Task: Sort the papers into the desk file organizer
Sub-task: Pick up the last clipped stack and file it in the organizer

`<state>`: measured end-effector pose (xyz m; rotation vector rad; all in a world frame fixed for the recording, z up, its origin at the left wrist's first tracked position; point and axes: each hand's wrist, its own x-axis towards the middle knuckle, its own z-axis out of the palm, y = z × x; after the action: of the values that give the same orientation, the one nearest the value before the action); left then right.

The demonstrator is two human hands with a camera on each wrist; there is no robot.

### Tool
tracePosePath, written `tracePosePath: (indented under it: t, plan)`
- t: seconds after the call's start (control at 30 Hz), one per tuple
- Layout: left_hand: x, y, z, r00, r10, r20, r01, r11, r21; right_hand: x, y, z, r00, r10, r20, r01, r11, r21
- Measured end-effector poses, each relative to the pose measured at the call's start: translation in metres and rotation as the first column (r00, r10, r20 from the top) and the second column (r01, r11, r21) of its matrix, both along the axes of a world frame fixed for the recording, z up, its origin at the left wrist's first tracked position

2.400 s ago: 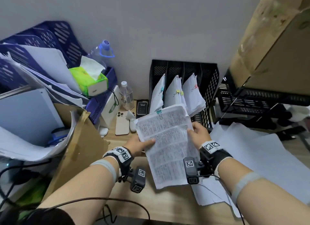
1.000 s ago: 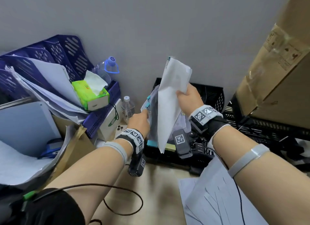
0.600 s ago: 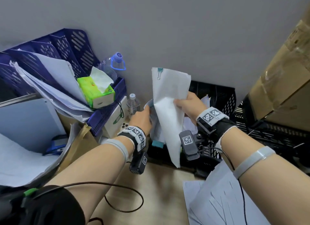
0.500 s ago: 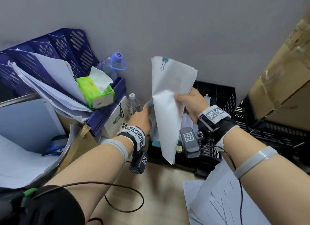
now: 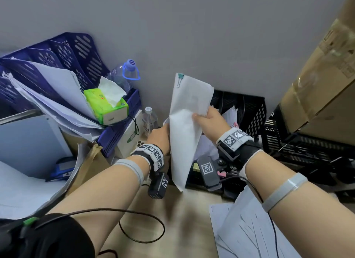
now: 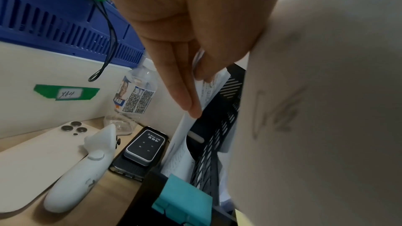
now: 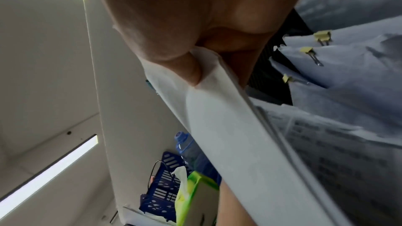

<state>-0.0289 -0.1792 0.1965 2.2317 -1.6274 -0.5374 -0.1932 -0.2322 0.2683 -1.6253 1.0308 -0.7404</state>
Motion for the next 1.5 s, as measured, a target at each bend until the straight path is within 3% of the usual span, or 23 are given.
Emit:
tracePosePath:
  t: [0.07, 0.17, 0.3, 0.37, 0.43, 0.53, 0.8, 0.93, 1.03, 1.1, 1.3, 1.5]
  plan:
    - [0.002, 0.002, 0.0, 1.0, -0.004, -0.011, 0.004, 1.0, 0.019, 0.0, 0.003, -0.001, 0.998, -0.038, 0.04, 0.038, 0.999, 0.003]
    - [0.008, 0.004, -0.004, 0.991, 0.002, -0.137, 0.0, 1.0, 0.017, -0.014, -0.002, -0.015, 0.957, -0.168, -0.239, 0.154, 0.985, -0.074]
    - [0.011, 0.009, -0.009, 0.978, -0.01, -0.208, 0.018, 0.999, 0.041, -0.041, 0.005, -0.037, 0.741, -0.101, -0.664, 0.097, 0.994, -0.042]
    - [0.01, 0.013, -0.009, 0.978, 0.002, -0.208, 0.003, 1.0, 0.027, -0.053, 0.016, -0.047, 0.646, -0.046, -0.762, 0.077, 0.997, 0.005]
    - [0.007, 0.017, -0.008, 0.978, 0.015, -0.207, -0.009, 1.0, 0.029, -0.062, 0.025, -0.056, 0.605, -0.029, -0.796, 0.083, 0.996, 0.027]
    - [0.0, 0.022, -0.008, 0.974, -0.002, -0.228, 0.019, 0.997, 0.071, -0.073, 0.044, -0.067, 0.638, -0.043, -0.769, 0.091, 0.996, 0.02]
    - [-0.009, 0.032, -0.023, 0.962, 0.016, -0.272, 0.012, 0.995, 0.103, -0.085, 0.11, -0.079, 0.82, -0.083, -0.566, 0.058, 0.996, -0.063]
    - [0.0, 0.037, -0.024, 0.958, 0.012, -0.286, 0.019, 0.994, 0.106, -0.094, 0.124, -0.068, 0.902, -0.211, -0.376, 0.191, 0.977, -0.092]
    - [0.003, 0.039, -0.02, 0.964, -0.036, -0.265, 0.07, 0.99, 0.119, -0.098, 0.117, -0.044, 0.88, -0.423, -0.218, 0.413, 0.906, -0.089]
    - [0.002, 0.04, -0.016, 0.96, -0.046, -0.275, 0.084, 0.988, 0.128, -0.099, 0.11, -0.028, 0.838, -0.509, -0.195, 0.494, 0.86, -0.126]
    - [-0.003, 0.041, -0.007, 0.969, -0.068, -0.238, 0.102, 0.986, 0.133, -0.077, 0.088, 0.004, 0.769, -0.565, -0.299, 0.494, 0.822, -0.283]
    - [-0.002, 0.034, -0.008, 0.971, -0.044, -0.236, 0.075, 0.989, 0.127, -0.041, 0.065, 0.018, 0.784, -0.534, -0.317, 0.456, 0.842, -0.289]
